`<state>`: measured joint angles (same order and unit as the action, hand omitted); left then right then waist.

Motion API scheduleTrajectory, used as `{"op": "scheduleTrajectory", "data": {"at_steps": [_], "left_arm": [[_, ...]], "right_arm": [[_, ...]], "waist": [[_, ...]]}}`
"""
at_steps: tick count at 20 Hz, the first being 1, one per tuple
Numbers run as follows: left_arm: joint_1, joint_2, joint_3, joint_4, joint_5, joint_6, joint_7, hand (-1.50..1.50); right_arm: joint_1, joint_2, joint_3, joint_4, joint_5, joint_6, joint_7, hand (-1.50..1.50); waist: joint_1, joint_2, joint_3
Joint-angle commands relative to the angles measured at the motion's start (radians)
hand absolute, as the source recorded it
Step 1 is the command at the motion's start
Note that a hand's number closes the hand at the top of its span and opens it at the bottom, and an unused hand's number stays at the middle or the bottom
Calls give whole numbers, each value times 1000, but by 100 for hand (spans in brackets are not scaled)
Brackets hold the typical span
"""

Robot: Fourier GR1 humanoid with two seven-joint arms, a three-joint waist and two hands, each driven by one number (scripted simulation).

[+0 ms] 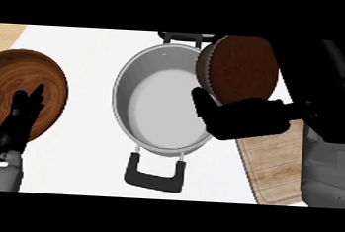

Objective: Pick the cupcake from the cutting board and place it in the pot

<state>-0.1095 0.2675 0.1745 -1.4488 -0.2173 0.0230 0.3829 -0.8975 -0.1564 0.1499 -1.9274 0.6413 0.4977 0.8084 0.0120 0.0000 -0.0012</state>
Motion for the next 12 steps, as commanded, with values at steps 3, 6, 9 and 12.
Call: {"op": "scheduleTrajectory", "data": {"at_steps": [3,6,9,12], "left_arm": [[-23,-5,5,-19,-4,11,27,0],[-56,29,33,35,26,-29,0,0],[-64,-21,-17,0,-36,33,43,0],[-9,2,16,23,1,-8,-18,0]], "right_arm": [[-31,112,82,229,57,-73,-32,150],[37,152,127,284,66,-124,-35,150],[-2,154,112,405,-34,-179,7,-150],[40,155,112,493,-44,-289,-119,-150]], "waist": [[3,2,1],[-2,3,1],[5,4,1],[4,3,1]]}}
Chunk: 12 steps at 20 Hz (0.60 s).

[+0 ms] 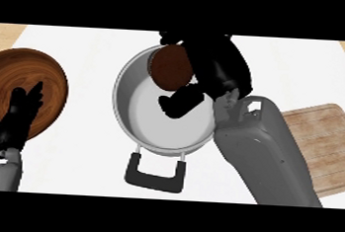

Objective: Pick the cupcake from the cutting board and place it in the pot

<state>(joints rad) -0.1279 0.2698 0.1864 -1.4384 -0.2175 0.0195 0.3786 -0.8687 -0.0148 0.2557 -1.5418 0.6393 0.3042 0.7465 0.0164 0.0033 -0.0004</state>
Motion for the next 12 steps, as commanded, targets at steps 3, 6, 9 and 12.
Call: {"op": "scheduleTrajectory", "data": {"at_steps": [3,6,9,12], "left_arm": [[8,7,-16,-75,-2,-21,48,0],[-22,8,-5,-26,-3,-14,47,0],[80,-14,-18,-57,-8,-9,-25,0],[34,2,17,-3,7,-7,-21,0]], "right_arm": [[-42,14,3,149,-143,-234,-51,-150],[41,15,48,128,-186,-410,-111,-150],[52,15,-50,89,-212,-505,-153,-150],[84,5,-143,79,-219,-537,-238,-150]], "waist": [[17,0,1],[9,1,1],[9,-2,1],[-14,-1,1]]}}
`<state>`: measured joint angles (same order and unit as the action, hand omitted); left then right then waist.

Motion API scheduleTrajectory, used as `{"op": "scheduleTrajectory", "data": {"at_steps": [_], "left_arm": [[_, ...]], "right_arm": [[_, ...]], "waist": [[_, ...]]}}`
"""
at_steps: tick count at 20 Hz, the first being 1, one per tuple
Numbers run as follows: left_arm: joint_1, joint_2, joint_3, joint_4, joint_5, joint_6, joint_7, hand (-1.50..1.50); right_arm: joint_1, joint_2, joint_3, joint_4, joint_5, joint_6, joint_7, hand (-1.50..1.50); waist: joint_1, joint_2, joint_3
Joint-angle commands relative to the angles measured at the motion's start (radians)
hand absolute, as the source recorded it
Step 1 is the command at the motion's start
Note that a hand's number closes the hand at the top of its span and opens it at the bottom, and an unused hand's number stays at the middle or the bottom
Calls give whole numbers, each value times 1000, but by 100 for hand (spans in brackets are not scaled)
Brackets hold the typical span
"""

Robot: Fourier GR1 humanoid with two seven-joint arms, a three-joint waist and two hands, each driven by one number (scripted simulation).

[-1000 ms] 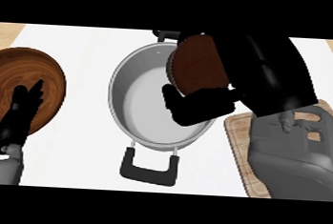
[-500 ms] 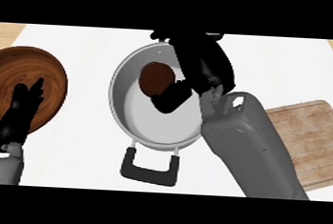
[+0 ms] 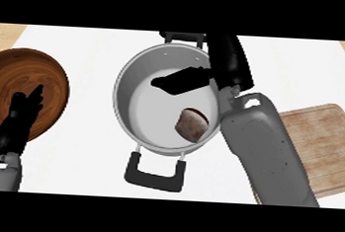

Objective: Pick the cupcake from the cutting board and place it in the pot

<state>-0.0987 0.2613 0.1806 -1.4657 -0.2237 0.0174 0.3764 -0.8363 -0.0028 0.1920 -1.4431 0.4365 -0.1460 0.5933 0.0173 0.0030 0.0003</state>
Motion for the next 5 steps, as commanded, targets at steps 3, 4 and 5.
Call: {"op": "scheduleTrajectory", "data": {"at_steps": [3,4,5], "left_arm": [[-44,2,26,101,-2,15,-43,0],[-35,-3,6,34,-13,15,6,0],[13,44,33,-65,30,-45,50,0]], "right_arm": [[79,-21,-116,-69,-40,-93,-62,-150],[105,-63,-164,-62,-74,-85,-134,-150],[57,-53,-185,-46,-86,-76,-88,-150]], "waist": [[-26,-1,-1],[-21,-2,0],[-9,-4,0]]}}
